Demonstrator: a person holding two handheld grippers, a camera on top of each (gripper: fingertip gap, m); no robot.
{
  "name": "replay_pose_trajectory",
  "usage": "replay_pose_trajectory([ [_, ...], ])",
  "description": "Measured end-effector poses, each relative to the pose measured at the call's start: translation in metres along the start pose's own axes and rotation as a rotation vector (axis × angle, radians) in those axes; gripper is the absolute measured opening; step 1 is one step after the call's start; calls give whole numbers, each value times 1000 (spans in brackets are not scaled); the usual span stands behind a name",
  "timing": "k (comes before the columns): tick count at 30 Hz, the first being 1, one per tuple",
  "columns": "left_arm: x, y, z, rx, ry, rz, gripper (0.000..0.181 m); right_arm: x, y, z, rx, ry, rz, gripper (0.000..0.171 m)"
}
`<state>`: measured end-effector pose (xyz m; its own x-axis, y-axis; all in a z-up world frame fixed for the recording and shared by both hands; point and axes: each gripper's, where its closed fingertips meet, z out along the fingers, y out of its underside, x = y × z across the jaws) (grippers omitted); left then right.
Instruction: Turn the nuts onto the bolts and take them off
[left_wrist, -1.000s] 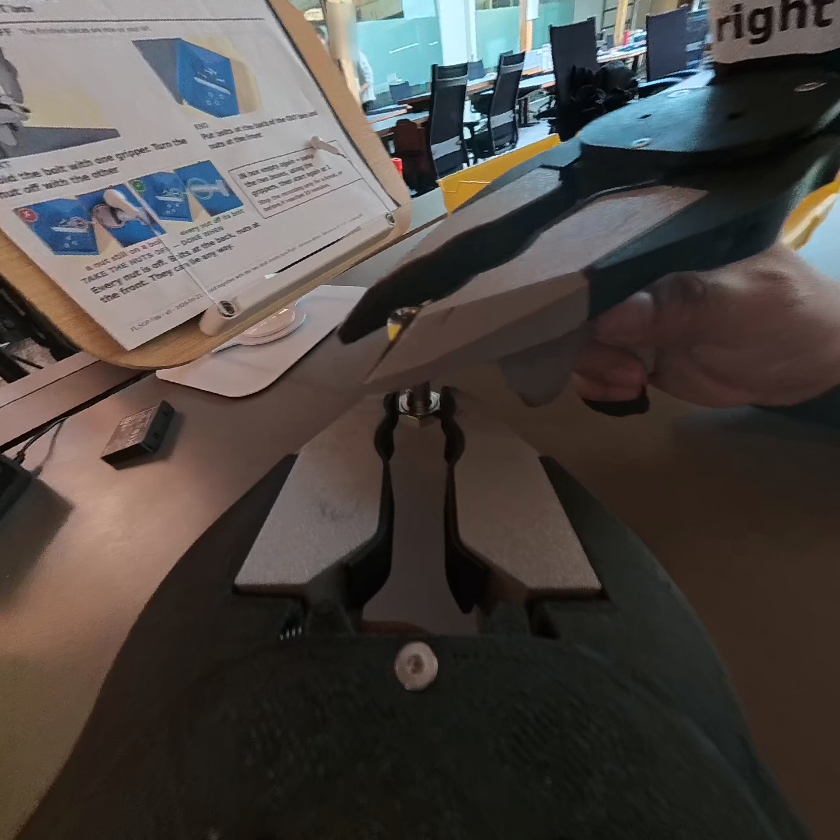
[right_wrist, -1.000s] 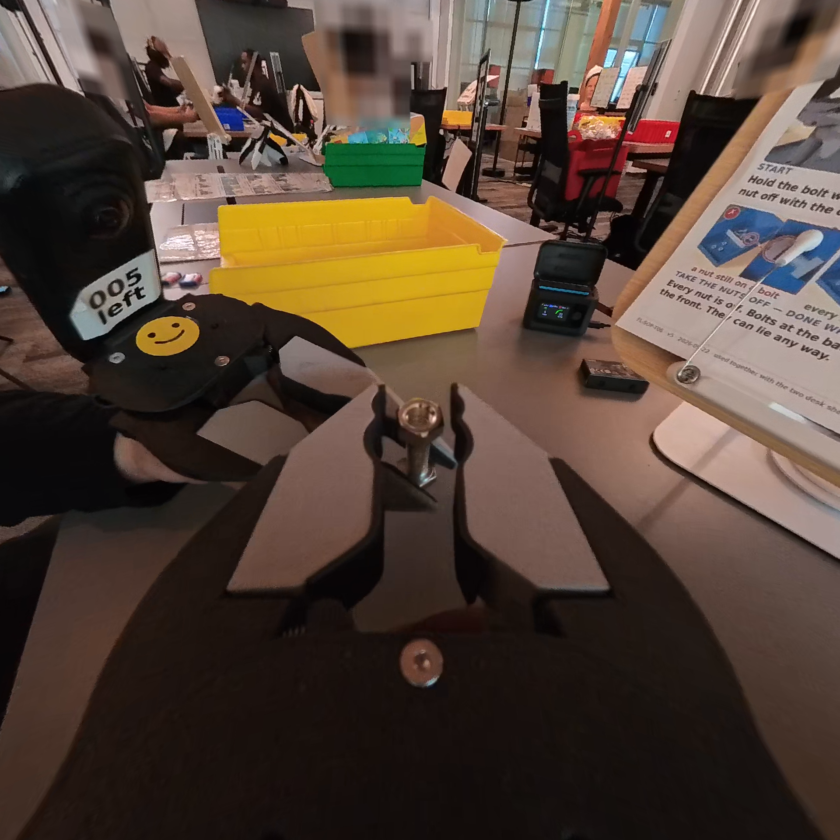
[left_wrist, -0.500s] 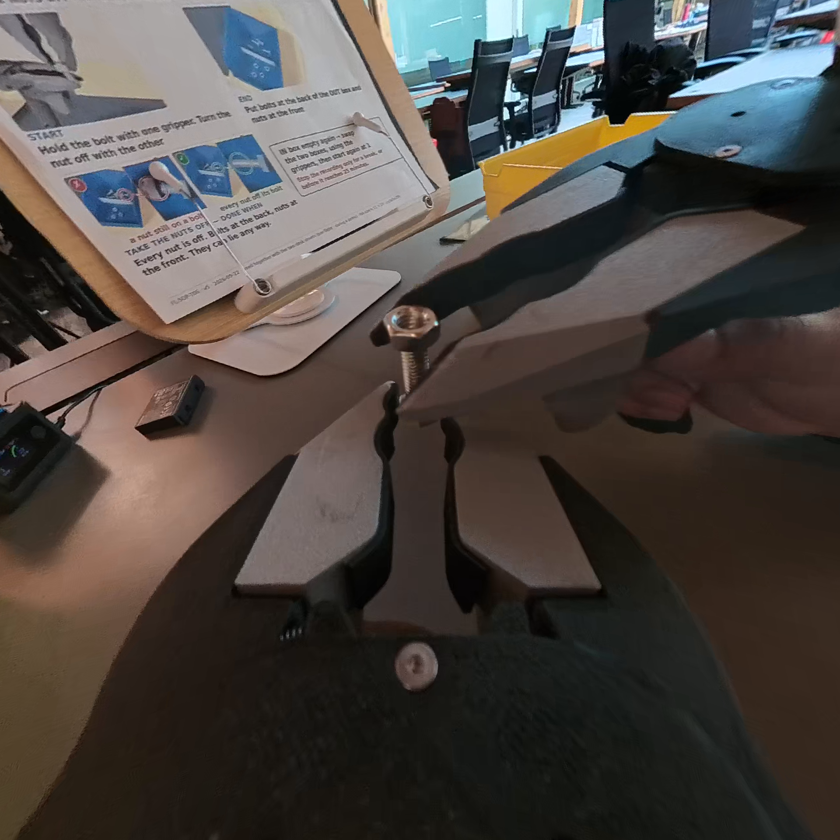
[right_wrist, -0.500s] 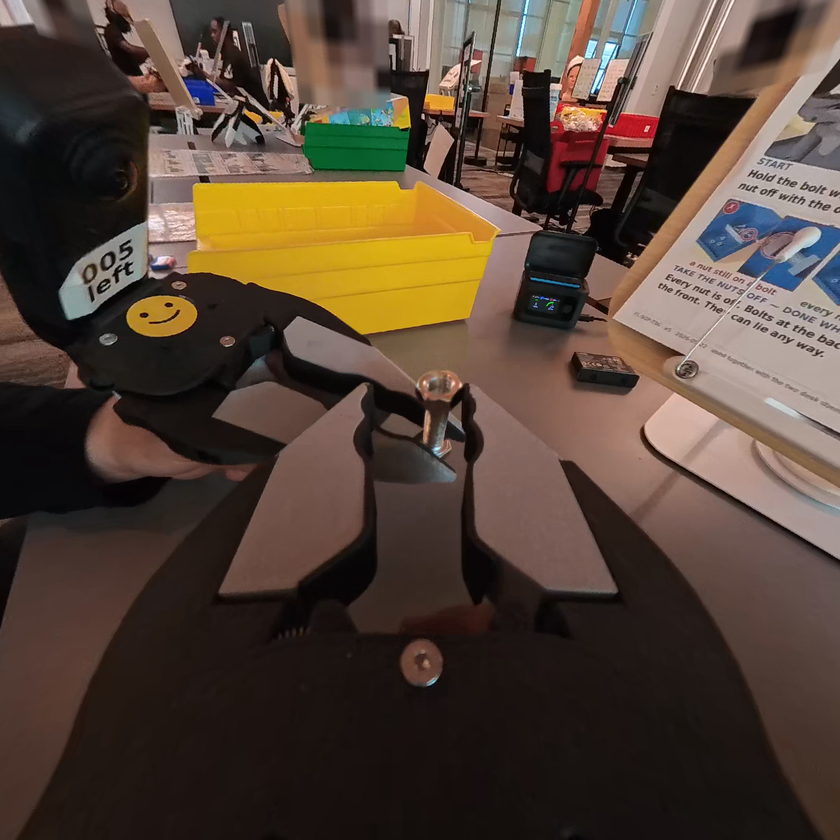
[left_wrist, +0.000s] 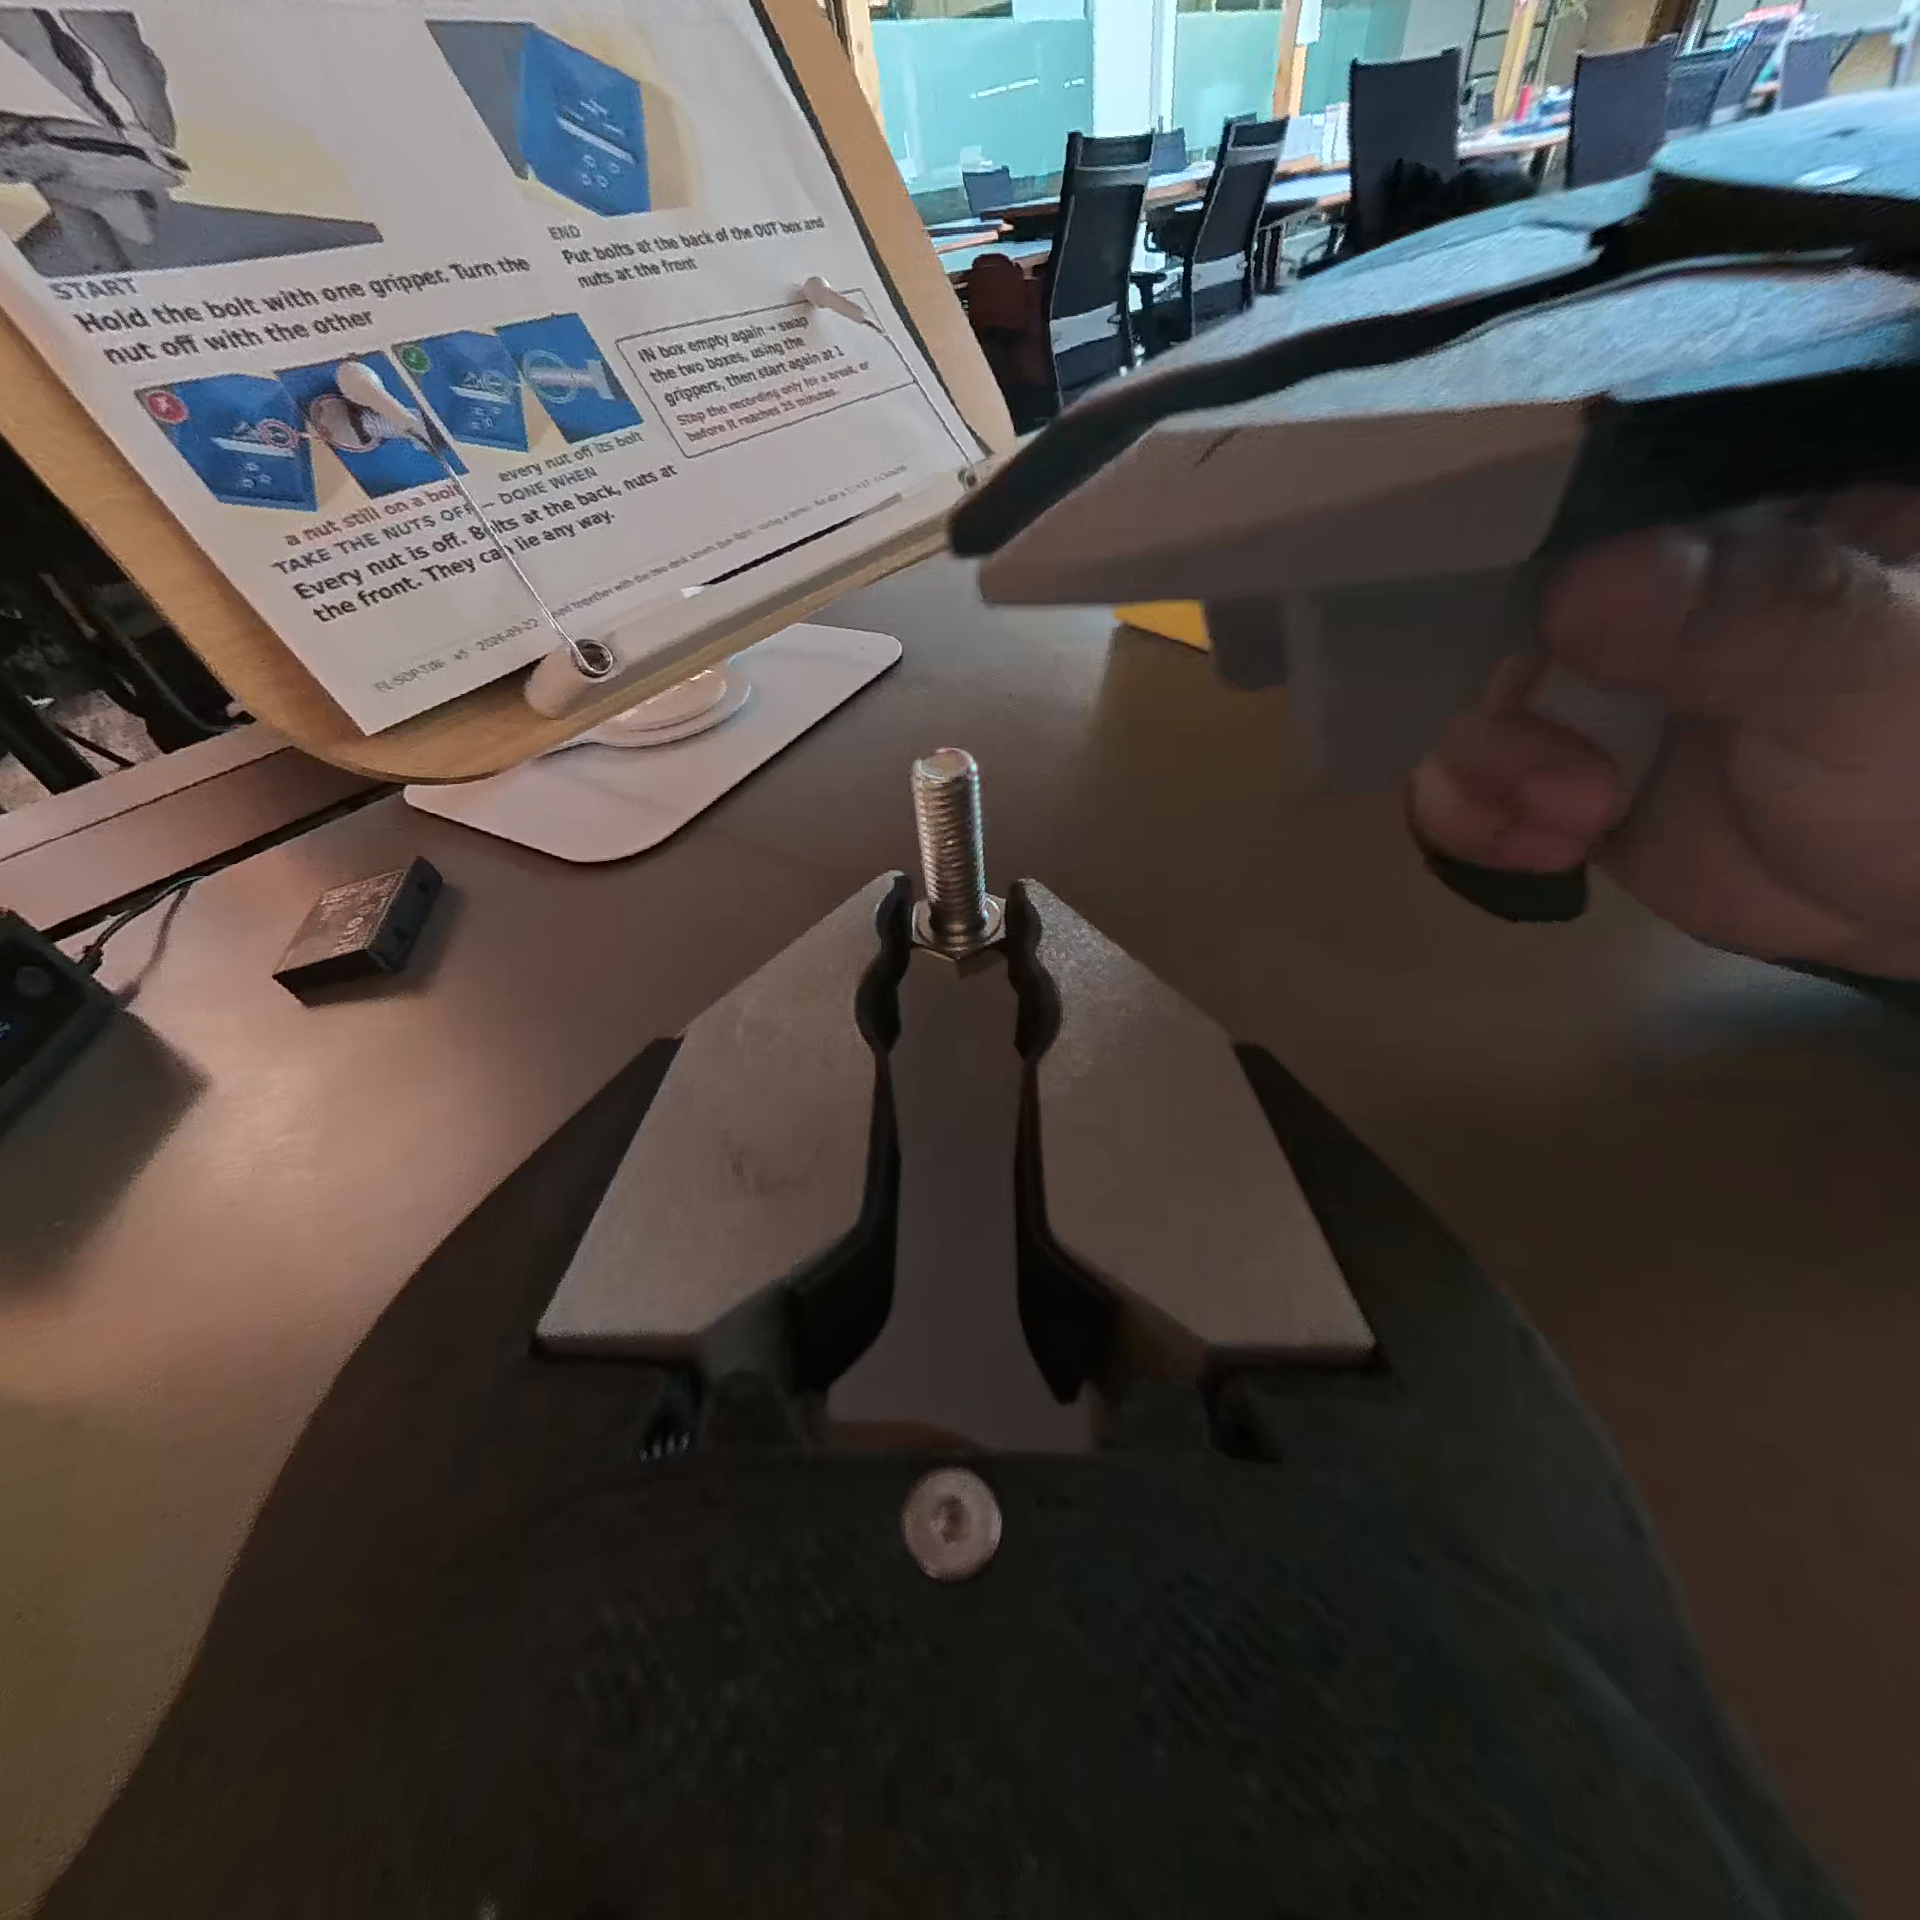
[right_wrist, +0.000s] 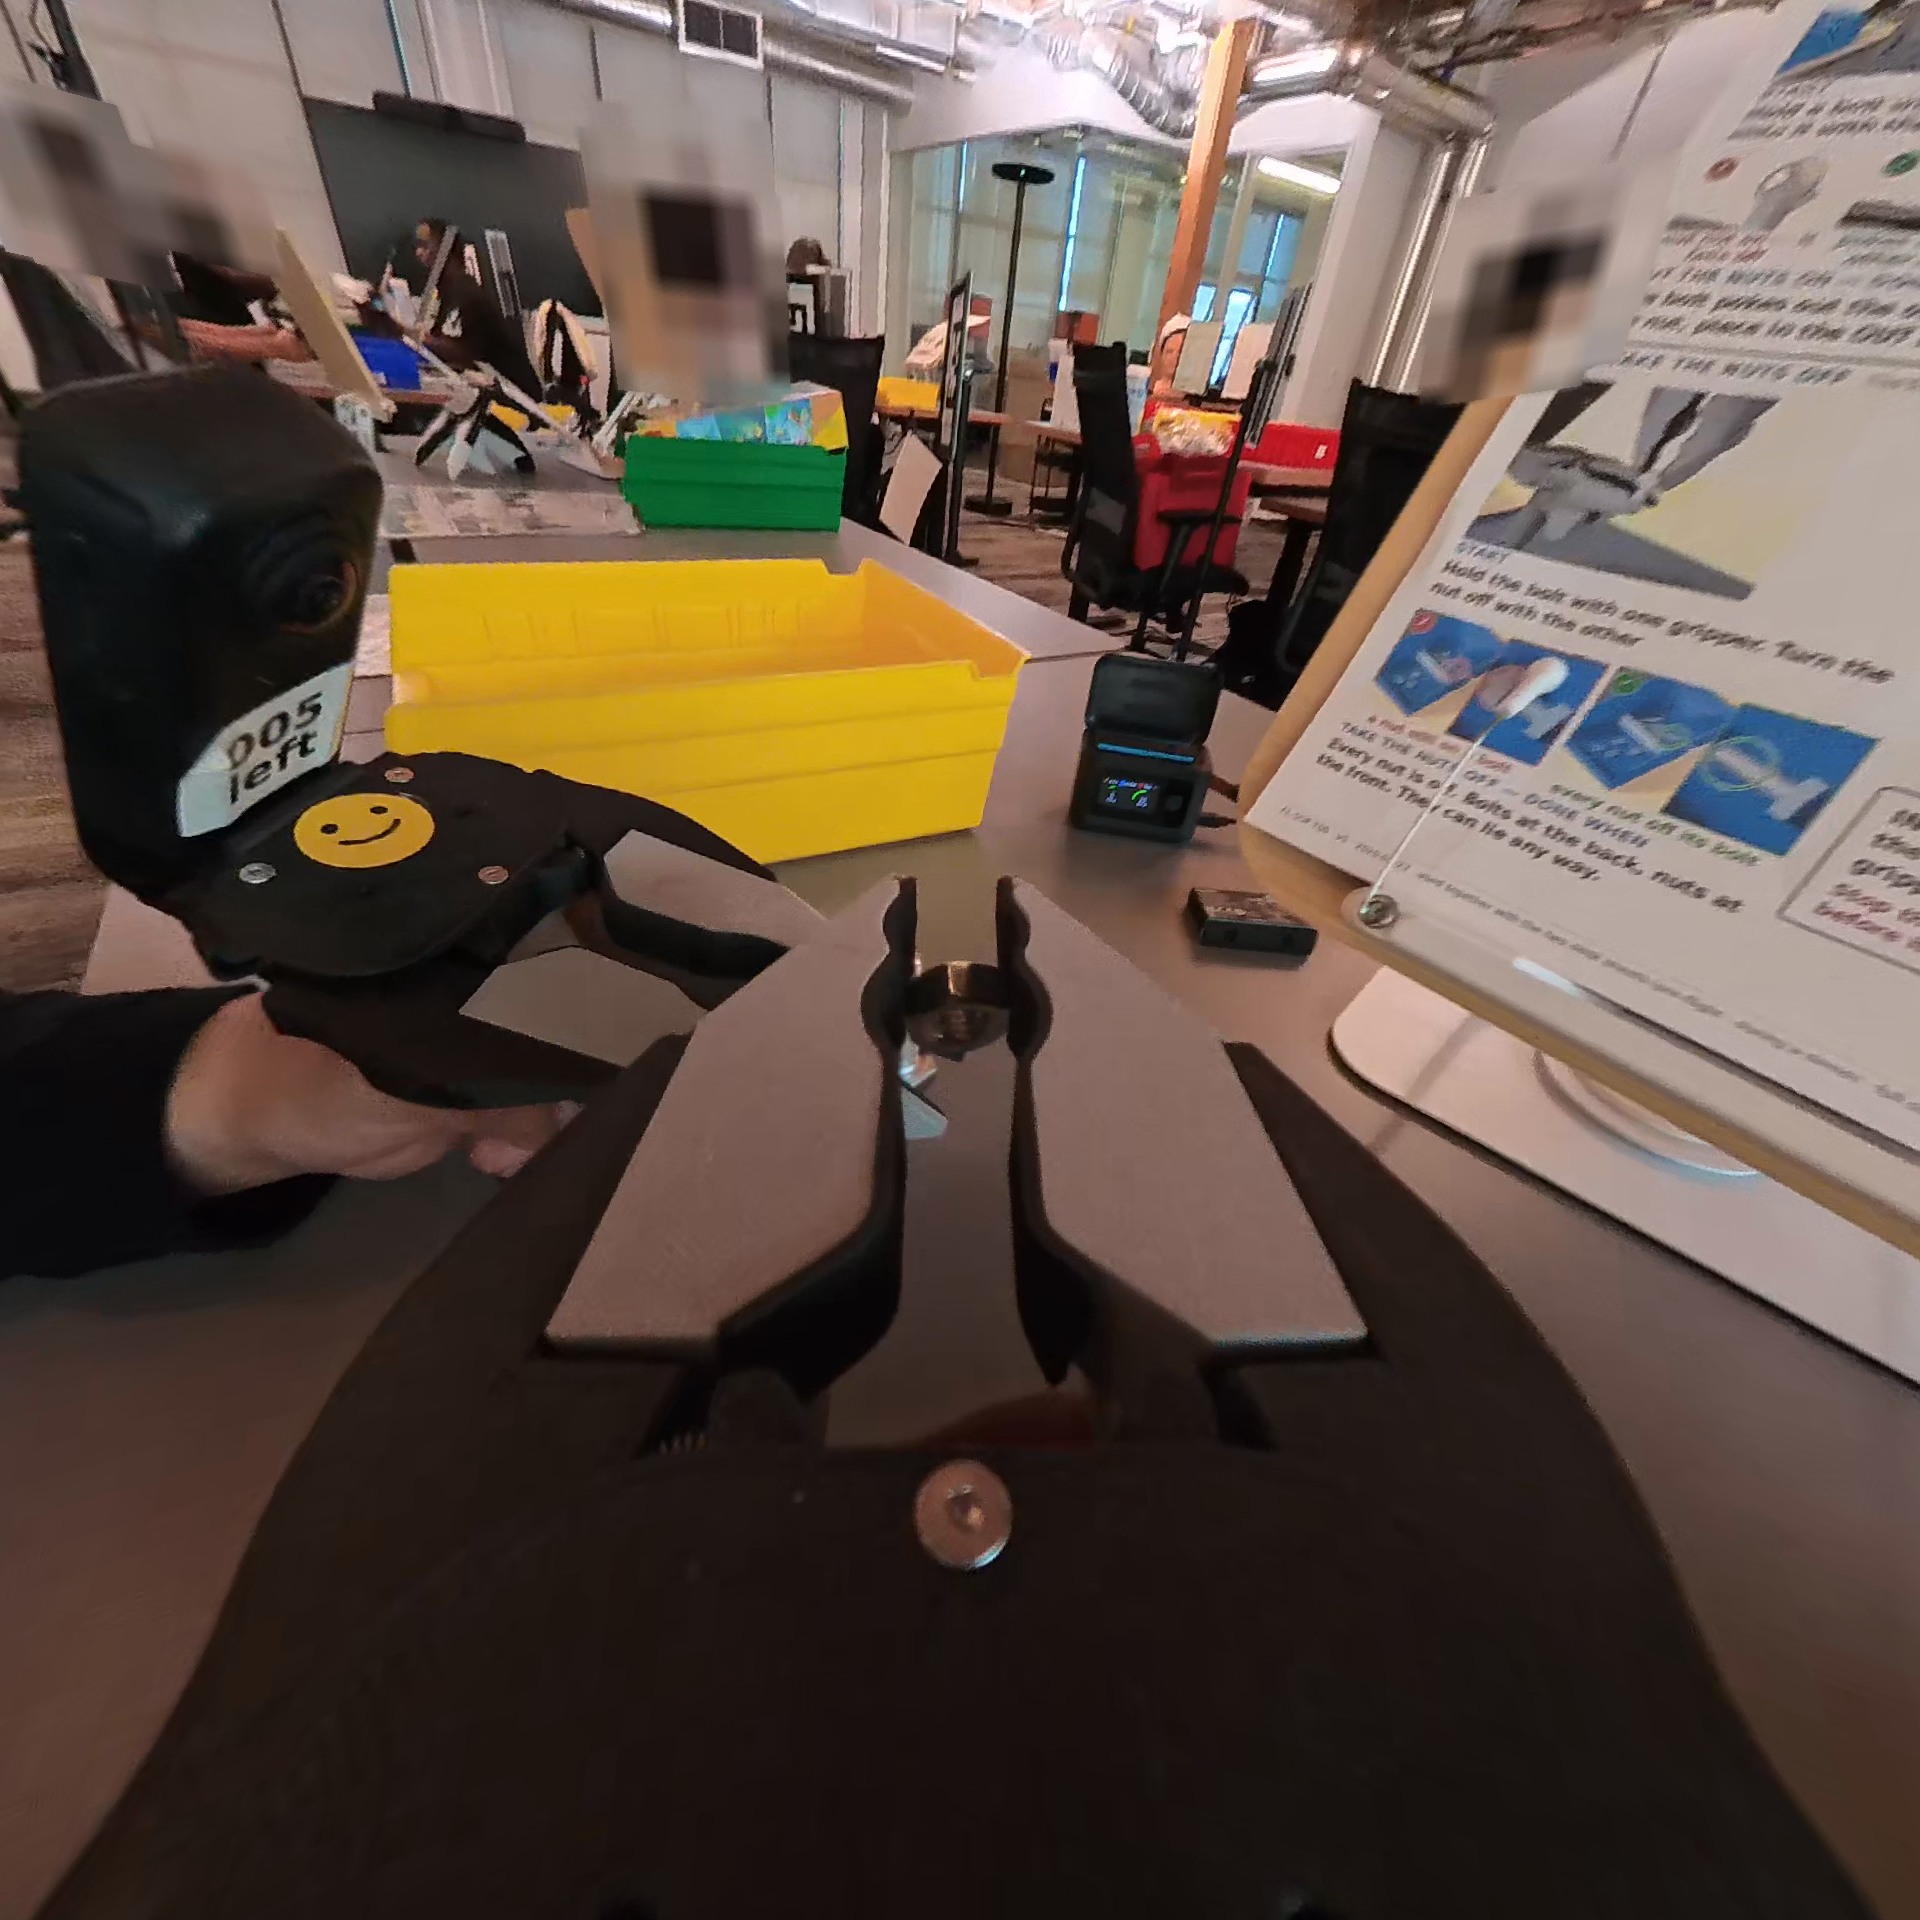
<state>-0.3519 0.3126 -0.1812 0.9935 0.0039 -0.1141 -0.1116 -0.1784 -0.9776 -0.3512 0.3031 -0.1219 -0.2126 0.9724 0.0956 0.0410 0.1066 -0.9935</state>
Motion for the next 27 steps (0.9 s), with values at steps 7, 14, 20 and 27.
replay_pose_trajectory([
  [7,4,0,-1,2,-1,69,16,-28,-46,-69,4,8,-86,11],
  [14,38,-1,-1,28,94,242,16,98,-6,-219,-403,464,-101,10],
  [20,72,7,18,-23,2,504,16,142,138,-259,-844,461,159,11],
  [27,114,8,54,-39,-15,695,16,142,152,-252,-905,432,154,15],
])
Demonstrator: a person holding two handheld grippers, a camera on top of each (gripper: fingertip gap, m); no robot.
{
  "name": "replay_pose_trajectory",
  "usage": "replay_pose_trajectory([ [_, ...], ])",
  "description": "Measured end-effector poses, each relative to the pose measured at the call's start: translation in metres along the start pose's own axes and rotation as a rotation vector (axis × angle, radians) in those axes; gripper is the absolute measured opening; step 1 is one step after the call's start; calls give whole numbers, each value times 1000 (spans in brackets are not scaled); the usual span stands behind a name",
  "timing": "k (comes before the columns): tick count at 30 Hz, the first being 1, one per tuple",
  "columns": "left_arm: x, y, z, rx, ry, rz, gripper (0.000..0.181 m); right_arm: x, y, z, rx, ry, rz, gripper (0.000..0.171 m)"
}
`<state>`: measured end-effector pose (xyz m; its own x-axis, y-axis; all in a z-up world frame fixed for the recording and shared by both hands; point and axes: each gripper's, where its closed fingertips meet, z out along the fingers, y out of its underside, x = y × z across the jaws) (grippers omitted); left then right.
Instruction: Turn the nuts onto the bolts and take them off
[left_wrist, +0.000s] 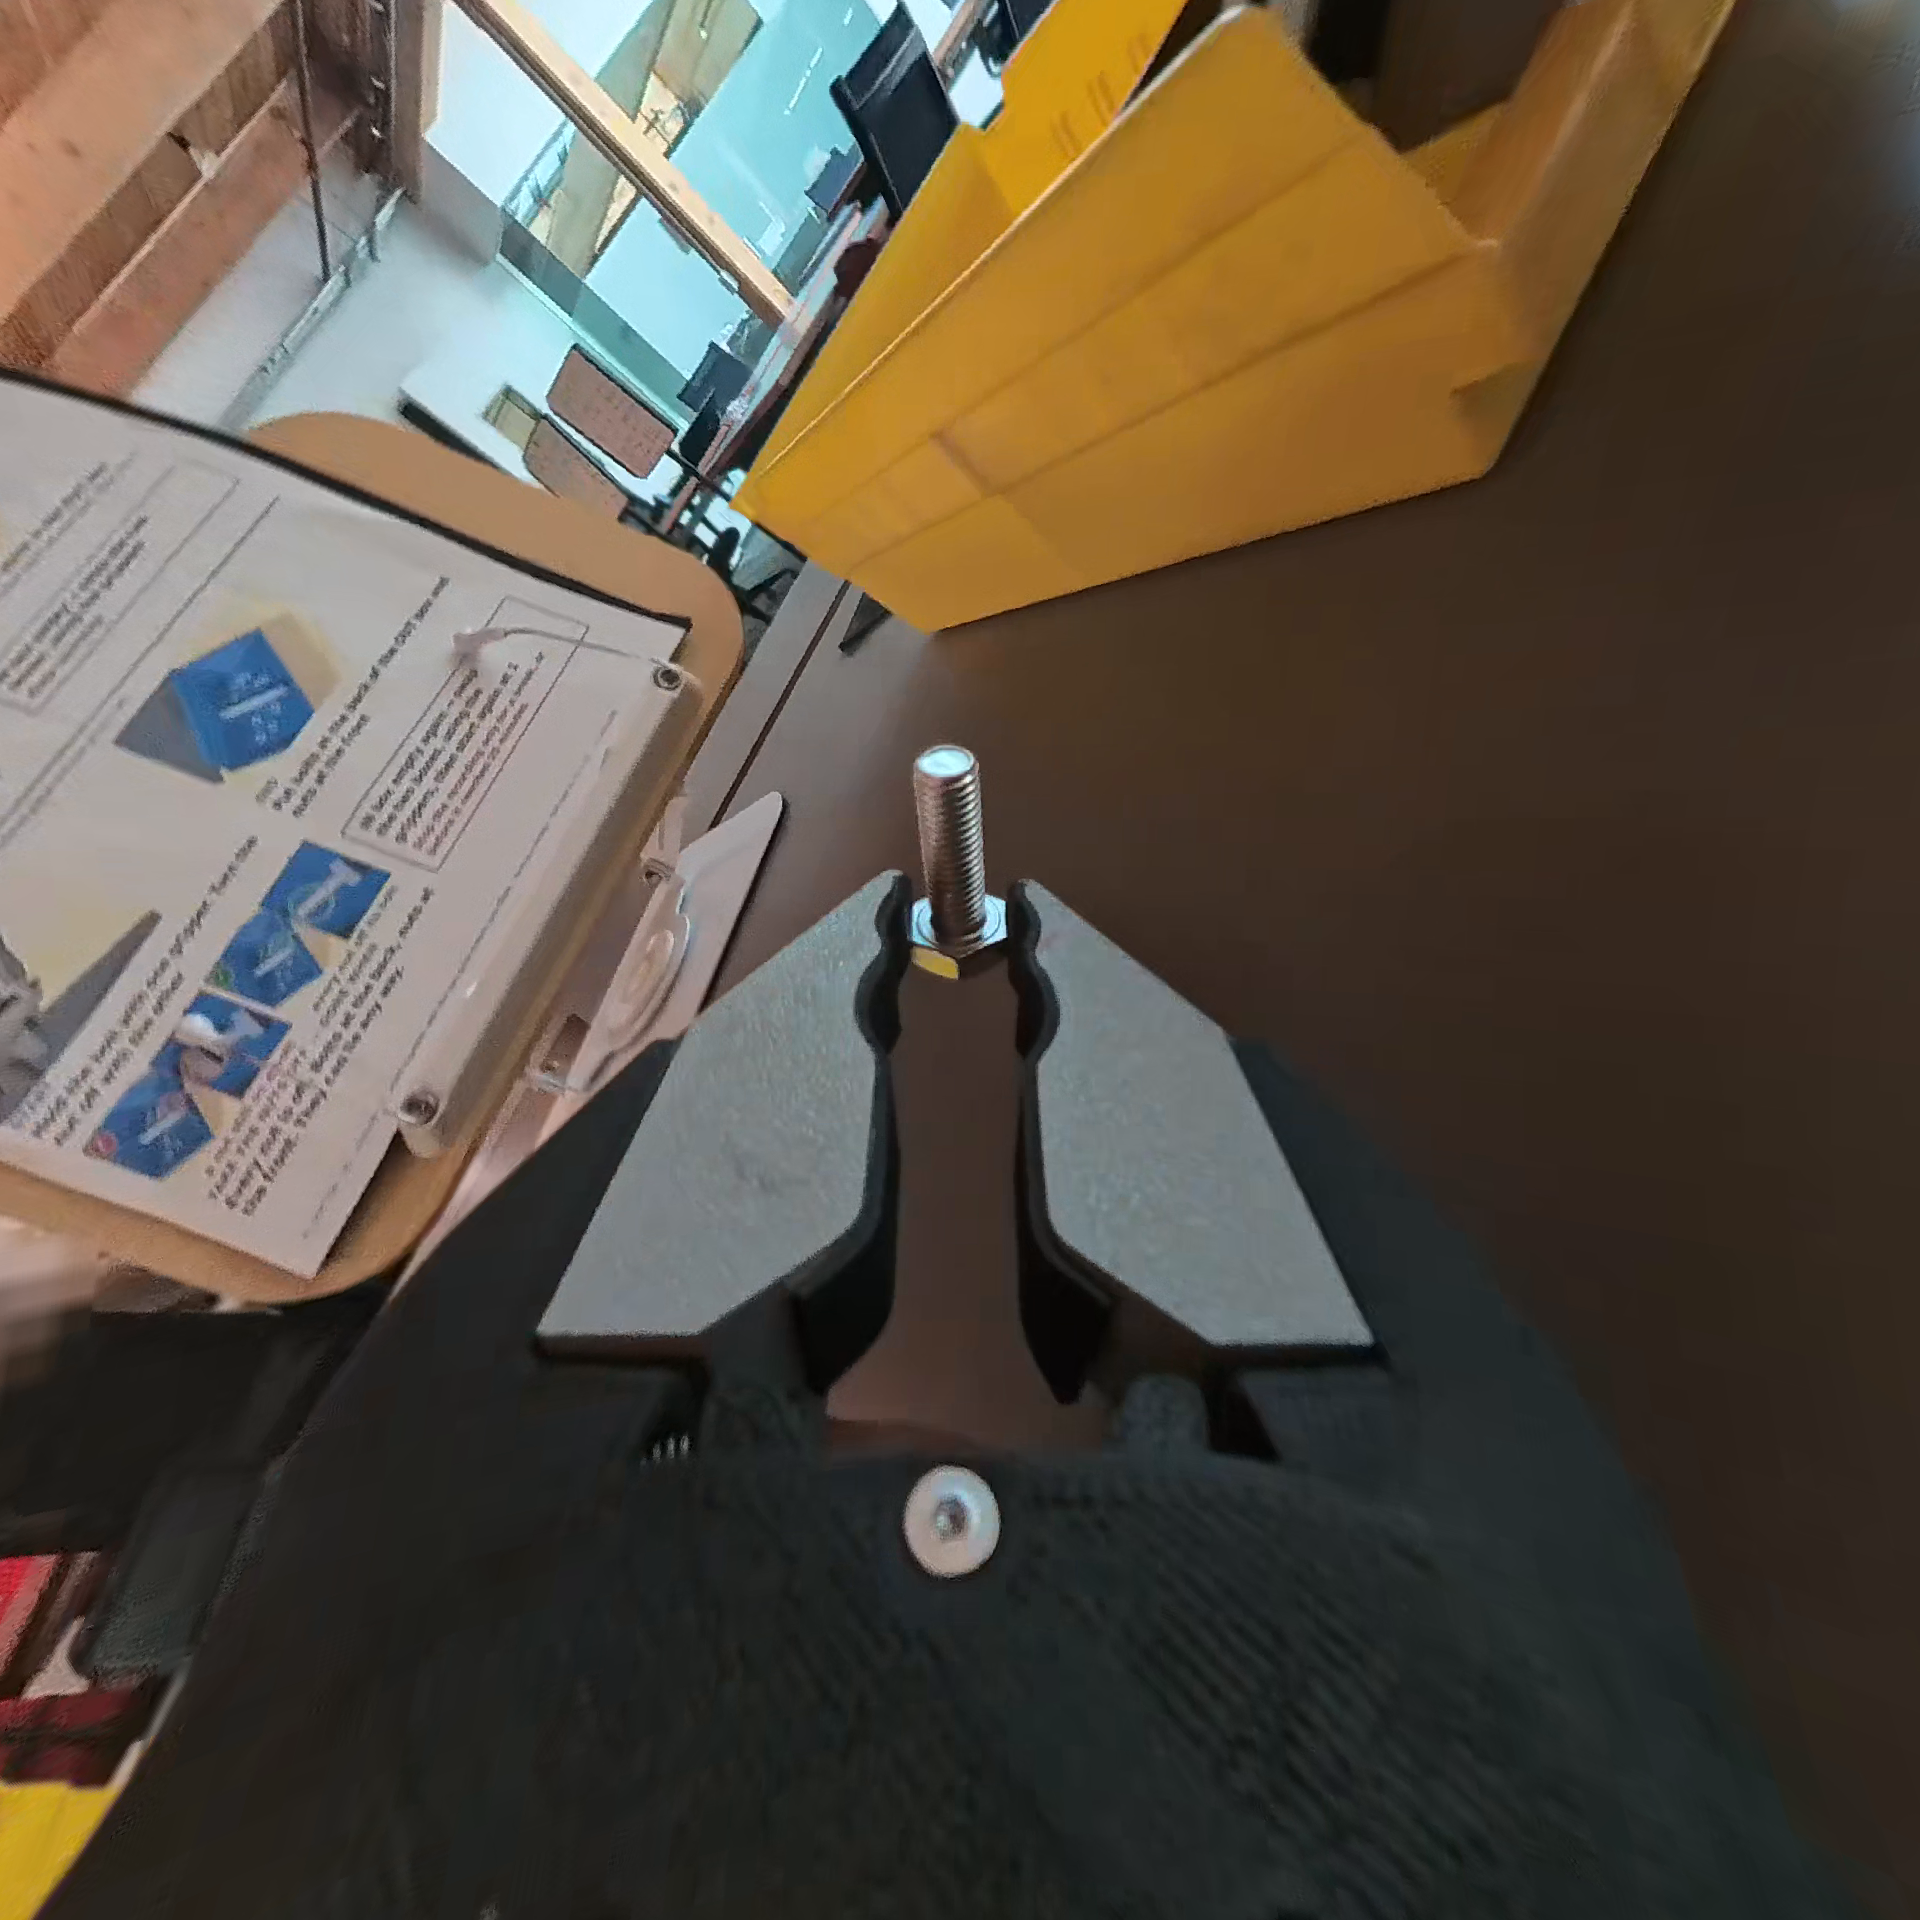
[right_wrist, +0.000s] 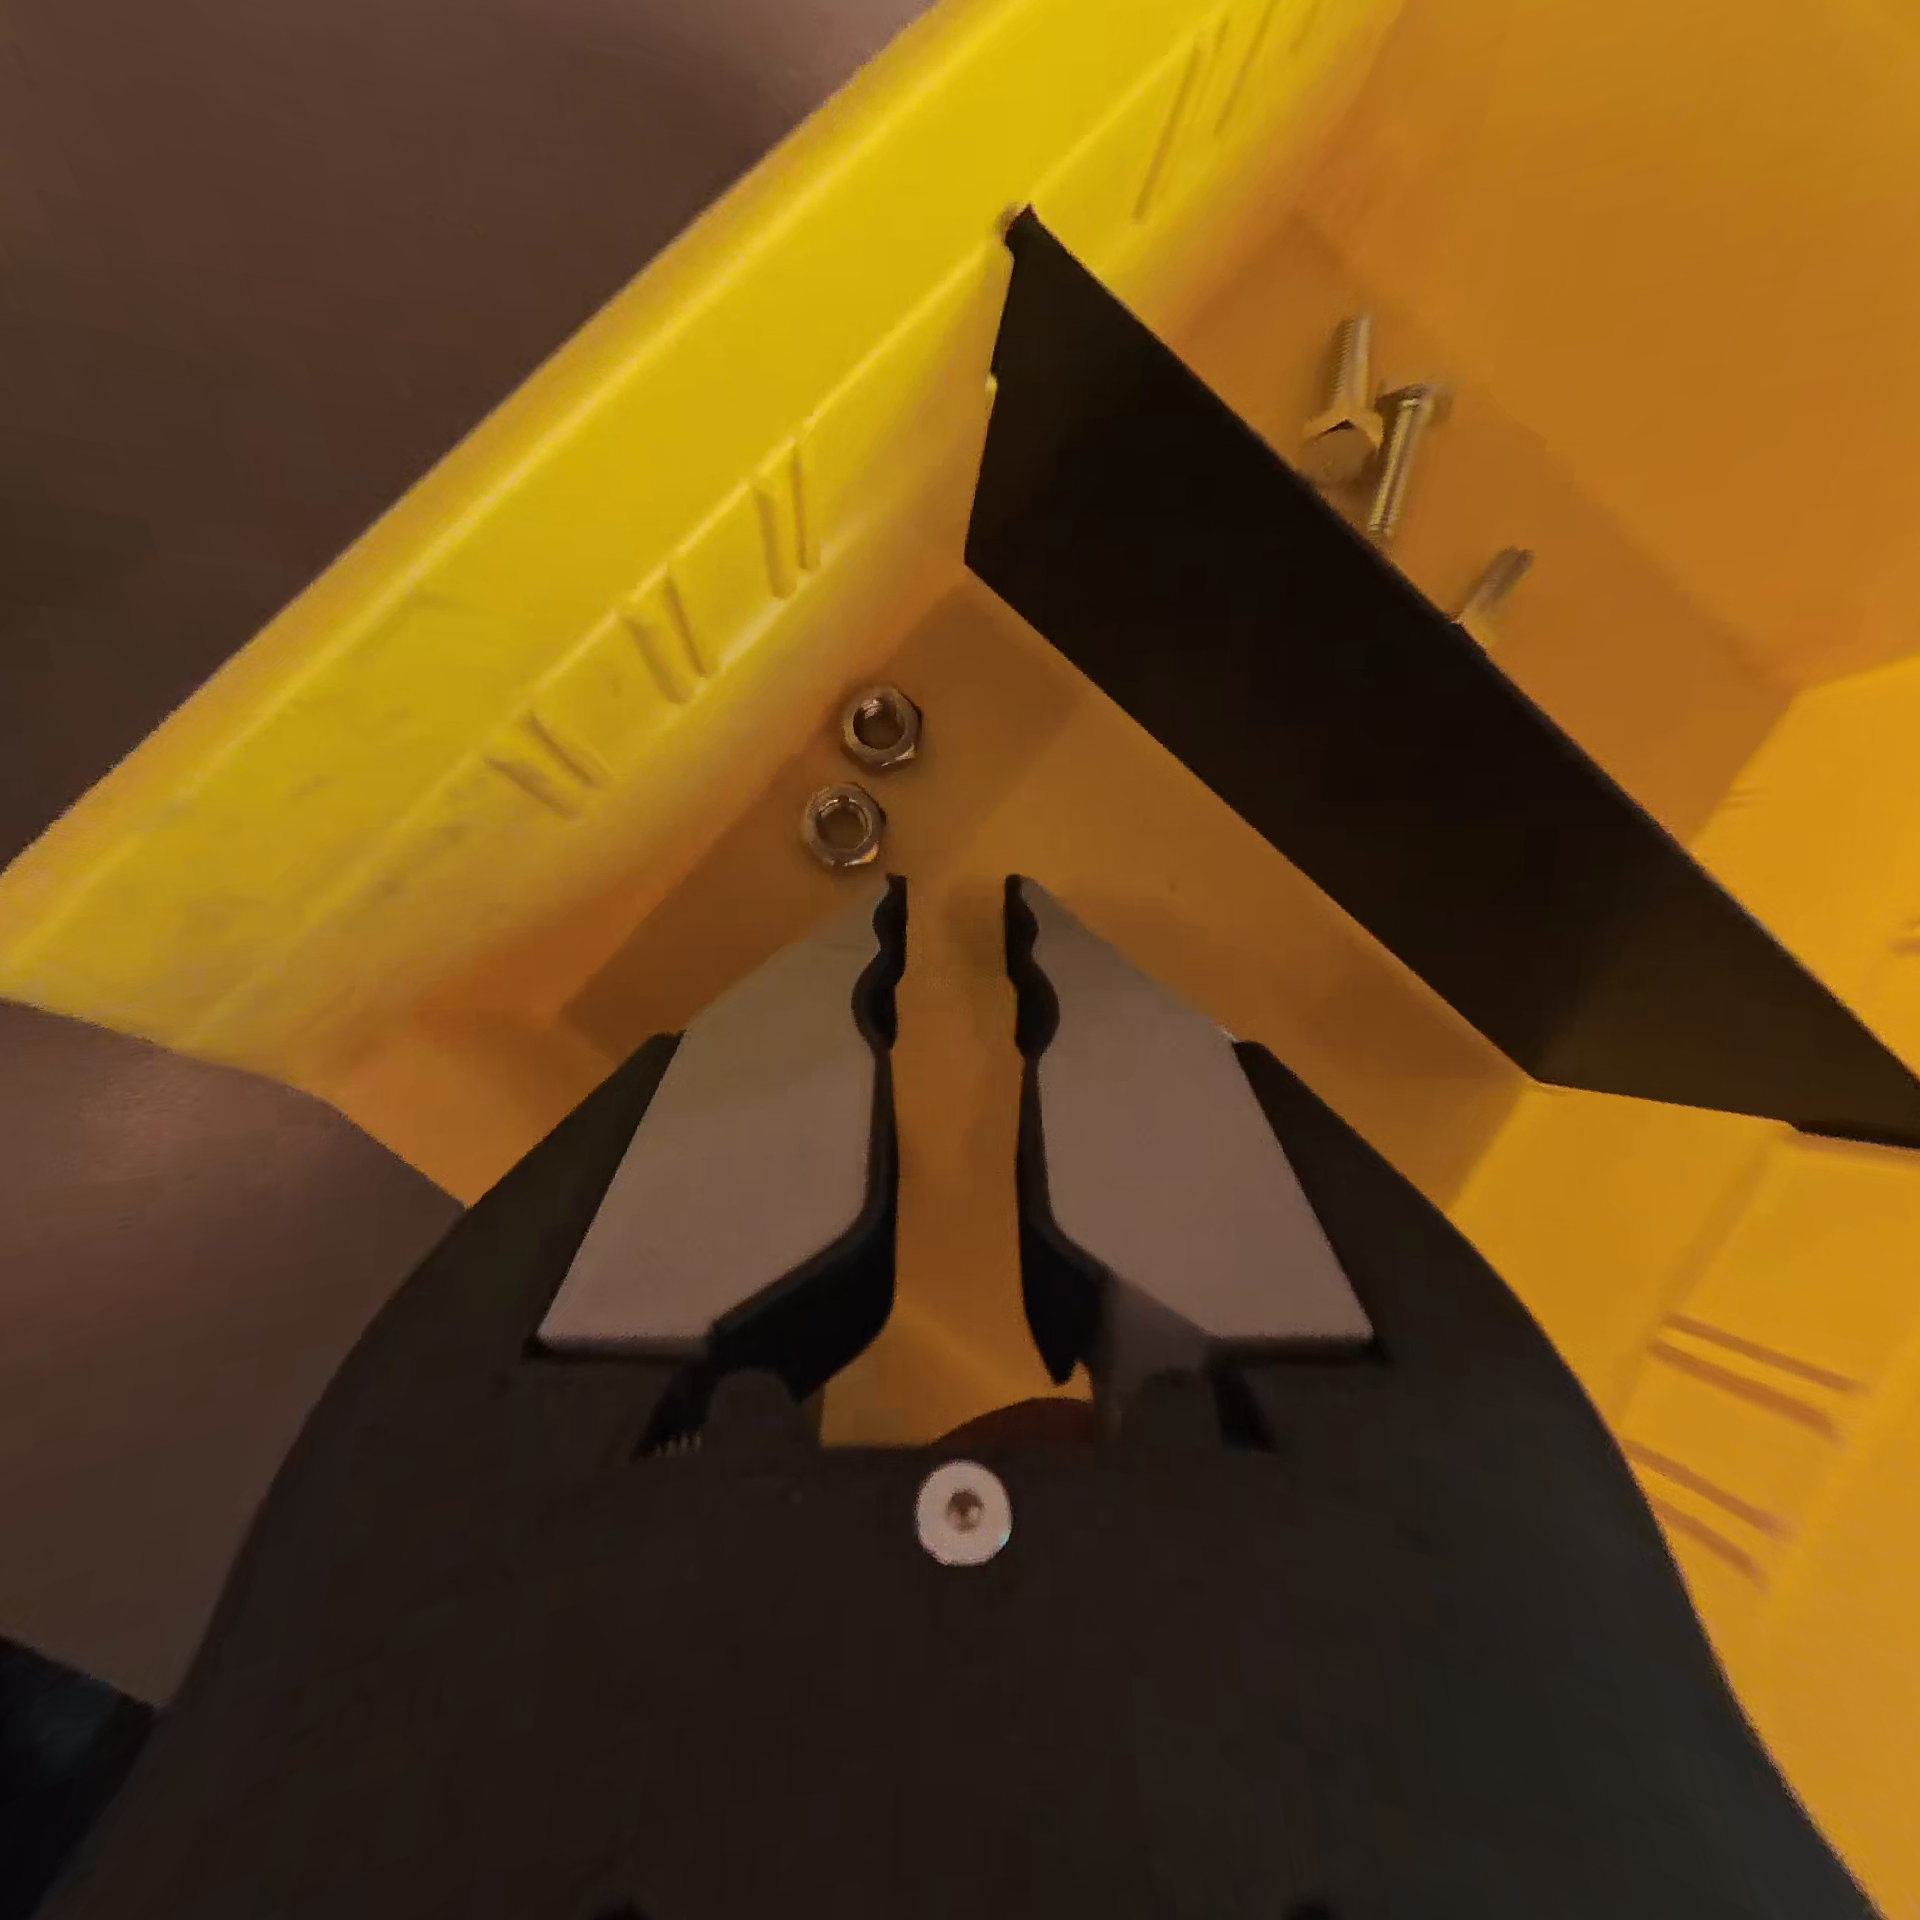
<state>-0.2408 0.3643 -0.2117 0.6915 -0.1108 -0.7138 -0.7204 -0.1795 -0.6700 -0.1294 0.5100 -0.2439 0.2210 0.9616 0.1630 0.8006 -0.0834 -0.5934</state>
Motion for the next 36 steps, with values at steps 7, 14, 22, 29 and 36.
replay_pose_trajectory([
  [7,5,-22,10,43,-27,17,16,-44,-45,-66,276,-170,-40,21],
  [14,-6,-31,-3,99,-81,9,16,-133,-78,-90,380,-358,-201,35],
  [22,-11,-32,-12,105,-120,42,16,-178,-98,-52,385,-358,-242,15],
  [29,-21,-28,-13,119,-101,-119,24,-154,-117,-52,442,-224,-216,6],
  [36,-27,-4,-5,27,-75,-247,24,28,-145,-78,386,162,21,5],
])
